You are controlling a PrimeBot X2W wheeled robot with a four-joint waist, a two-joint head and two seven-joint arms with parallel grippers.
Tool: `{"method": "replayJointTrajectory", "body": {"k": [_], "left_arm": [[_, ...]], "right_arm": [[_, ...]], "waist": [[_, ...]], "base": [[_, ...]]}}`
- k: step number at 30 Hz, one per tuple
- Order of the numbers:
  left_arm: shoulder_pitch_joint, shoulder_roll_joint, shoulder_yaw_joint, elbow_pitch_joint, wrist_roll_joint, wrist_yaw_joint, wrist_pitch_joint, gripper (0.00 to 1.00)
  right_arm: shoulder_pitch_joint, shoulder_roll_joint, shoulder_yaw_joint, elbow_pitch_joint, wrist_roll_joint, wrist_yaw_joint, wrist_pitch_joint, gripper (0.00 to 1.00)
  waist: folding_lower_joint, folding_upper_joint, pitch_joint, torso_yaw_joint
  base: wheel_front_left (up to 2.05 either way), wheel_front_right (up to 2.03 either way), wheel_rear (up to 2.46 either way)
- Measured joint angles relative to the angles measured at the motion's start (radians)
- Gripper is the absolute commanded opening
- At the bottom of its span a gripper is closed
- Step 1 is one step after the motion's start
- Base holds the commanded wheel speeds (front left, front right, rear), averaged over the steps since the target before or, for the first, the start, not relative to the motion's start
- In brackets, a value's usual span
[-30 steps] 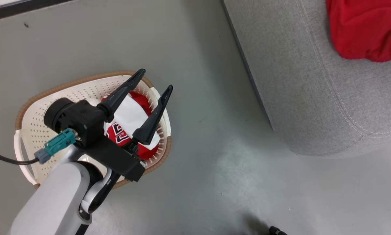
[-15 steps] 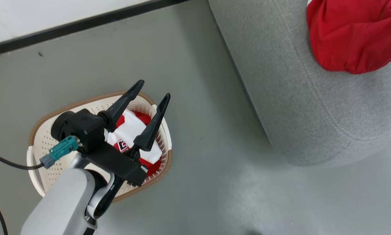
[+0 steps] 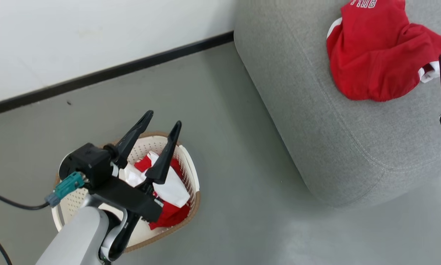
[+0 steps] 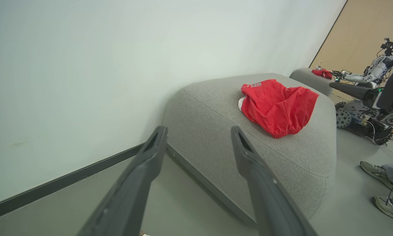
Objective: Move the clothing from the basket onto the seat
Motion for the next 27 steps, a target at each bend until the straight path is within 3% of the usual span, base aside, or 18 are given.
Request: {"method": "replayJointTrajectory", "body": {"k": [12,27], "left_arm": [[0.047,-0.022,0.034,0.033,-0.032,0.027,-0.052,1.0],[0.106,-0.026,0.063,0.041,-0.046,0.062,-0.078,1.0]], "right_arm": [[0.157,-0.08,0.025,-0.252,0.03,0.0,-0.119,1.0],[0.382,-0.076,-0.016,-0.552,0.117,0.0,-0.158,1.0]], "waist": [[-0.0001,-0.0001,-0.116,0.043],[0.0001,-0.0001,-0.197,0.161]], "base": [[0.0,0.0,0.0],[0.0,0.0,0.0]]}}
